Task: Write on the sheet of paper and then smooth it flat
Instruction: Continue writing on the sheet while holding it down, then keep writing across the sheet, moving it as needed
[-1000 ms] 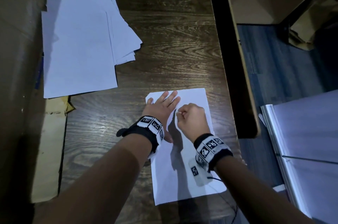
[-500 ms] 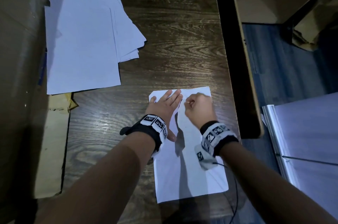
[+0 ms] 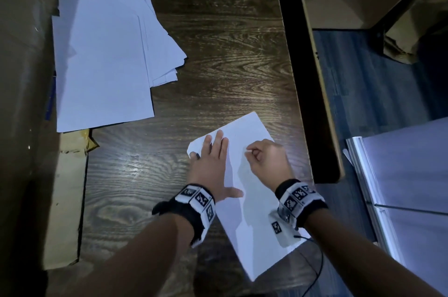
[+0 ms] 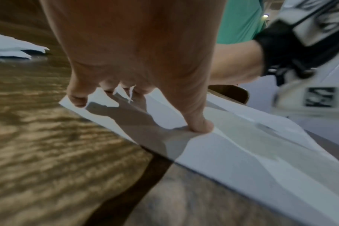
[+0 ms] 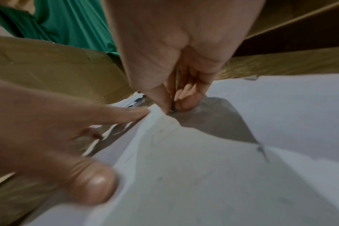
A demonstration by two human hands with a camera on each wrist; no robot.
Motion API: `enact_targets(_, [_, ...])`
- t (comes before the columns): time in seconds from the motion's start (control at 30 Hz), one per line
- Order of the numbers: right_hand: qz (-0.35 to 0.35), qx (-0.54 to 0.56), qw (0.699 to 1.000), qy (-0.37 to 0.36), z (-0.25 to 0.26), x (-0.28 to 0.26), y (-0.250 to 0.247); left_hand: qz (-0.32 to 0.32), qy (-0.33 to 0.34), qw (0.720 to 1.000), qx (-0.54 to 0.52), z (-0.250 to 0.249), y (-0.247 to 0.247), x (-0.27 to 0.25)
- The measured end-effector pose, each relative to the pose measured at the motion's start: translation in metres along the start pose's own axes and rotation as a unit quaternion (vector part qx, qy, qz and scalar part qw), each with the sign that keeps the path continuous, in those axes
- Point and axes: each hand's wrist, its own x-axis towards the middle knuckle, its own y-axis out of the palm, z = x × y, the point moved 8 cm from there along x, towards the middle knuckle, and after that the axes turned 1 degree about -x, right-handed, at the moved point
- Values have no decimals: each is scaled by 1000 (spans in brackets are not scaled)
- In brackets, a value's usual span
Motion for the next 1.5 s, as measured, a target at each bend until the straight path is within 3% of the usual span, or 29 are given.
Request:
enact_targets(0.17, [-43,24,997,57,-12,31,-20,1,-76,997,-29,-19,20,-26])
enact_targets(0.3, [-4,9,998,62,-7,16,-9,44,-135,986,-85,-31,24,-41])
enact_targets(0.4, [6,20,999,42,-8,1,0,25,-89,993,-77,-33,-5,-45])
enact_targets(0.53, [20,8,1000,20,-1,3,0,-33,-72,994,-80,14,-48,-25])
enact_targets(0.67, [57,13,998,-23,22,-2,9,-4,46,997,-67,46,-22,0])
enact_targets(0.77, [128,10,989,-72,45,-14,33,-27,78,996,-45,59,-7,4])
enact_targets(0.9, [121,-19,987,-101,69,2,42,-33,82,996,-4,67,-6,14])
enact_targets(1.03, [78,-19,996,-45,76,40,40,-35,83,996,6,69,-9,19])
enact_targets(1.2, [112,-30,991,-64,75,-8,47,-29,69,997,-6,70,-8,19])
enact_targets(1.27, [119,-37,990,-70,77,2,45,-28,66,997,-9,70,-9,20])
enact_targets(1.37, [66,-35,997,-35,77,36,42,-17,57,998,-1,69,-10,18])
enact_targets(1.43, [49,-26,998,-23,74,30,44,-13,52,999,3,68,-10,17])
enact_targets(1.5, [80,-36,995,-40,75,3,48,-12,50,999,6,67,-10,17])
